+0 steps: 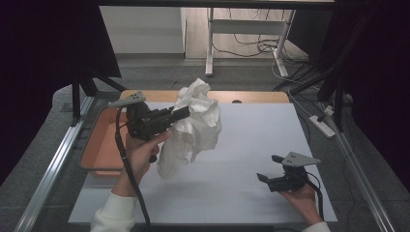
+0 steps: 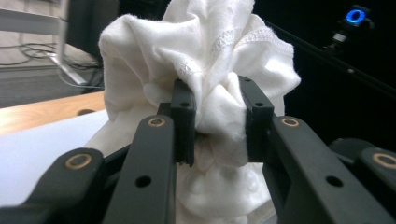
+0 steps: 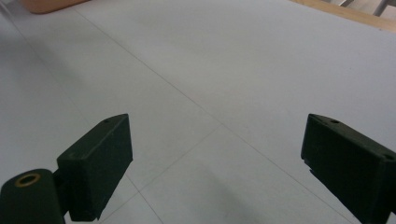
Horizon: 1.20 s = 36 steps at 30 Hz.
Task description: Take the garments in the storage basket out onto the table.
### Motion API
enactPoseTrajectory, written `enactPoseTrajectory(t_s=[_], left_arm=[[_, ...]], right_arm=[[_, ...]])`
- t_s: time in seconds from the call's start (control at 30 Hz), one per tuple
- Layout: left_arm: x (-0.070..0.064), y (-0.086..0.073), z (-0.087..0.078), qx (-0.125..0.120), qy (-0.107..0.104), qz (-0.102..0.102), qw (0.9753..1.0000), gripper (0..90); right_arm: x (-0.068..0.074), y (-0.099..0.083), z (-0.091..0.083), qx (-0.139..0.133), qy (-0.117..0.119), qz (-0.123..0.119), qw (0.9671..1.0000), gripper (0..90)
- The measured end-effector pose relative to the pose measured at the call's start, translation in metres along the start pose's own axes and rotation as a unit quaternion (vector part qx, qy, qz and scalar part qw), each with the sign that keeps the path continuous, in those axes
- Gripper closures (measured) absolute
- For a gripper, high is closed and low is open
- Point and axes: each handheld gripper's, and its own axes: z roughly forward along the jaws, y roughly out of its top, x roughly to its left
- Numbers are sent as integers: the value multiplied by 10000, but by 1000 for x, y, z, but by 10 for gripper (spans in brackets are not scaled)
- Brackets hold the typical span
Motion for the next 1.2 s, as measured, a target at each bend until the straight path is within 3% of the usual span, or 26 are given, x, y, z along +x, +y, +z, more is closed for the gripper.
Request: enactPoseTrajectory(t_s=[0.27,0.9,1.2], left_arm=[[-21,-11,10,219,-203,166,9994,713],[-11,-43,35,702,-221,-8,9973,712],[-7,-61,59,1129,-32,95,9936,710]], right_arm=[[0,0,-2,-3,-13,-11,10000,89],[0,0,-2,9,-17,-19,10000,89],[0,-1,-1,22,-1,-14,10000,89]])
